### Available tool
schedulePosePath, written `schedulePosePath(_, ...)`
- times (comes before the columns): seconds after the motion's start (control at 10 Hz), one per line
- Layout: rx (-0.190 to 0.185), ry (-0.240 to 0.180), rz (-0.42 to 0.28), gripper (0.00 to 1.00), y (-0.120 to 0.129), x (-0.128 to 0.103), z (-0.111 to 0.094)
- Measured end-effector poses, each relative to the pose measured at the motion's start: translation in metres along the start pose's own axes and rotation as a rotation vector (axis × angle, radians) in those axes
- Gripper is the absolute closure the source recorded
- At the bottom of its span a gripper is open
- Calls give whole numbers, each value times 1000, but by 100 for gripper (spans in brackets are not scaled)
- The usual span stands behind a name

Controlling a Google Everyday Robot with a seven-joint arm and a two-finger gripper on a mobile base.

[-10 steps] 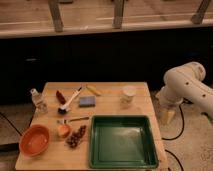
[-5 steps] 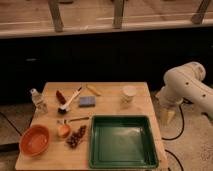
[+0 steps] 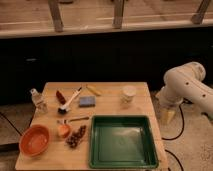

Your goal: Place sponge in tray

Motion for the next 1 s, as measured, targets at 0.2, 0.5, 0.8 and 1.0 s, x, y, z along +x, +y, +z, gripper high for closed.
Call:
schedulePosePath(0.2,3,7,-48,20,-3,-26,1)
schedulePosePath(0.5,13,27,-128,20,-9,-62,1)
schedulePosePath(0.8,20,31,-159,20,-15,-72,3)
schedulePosePath(1.0,24,28,-207,20,-21,-105,7)
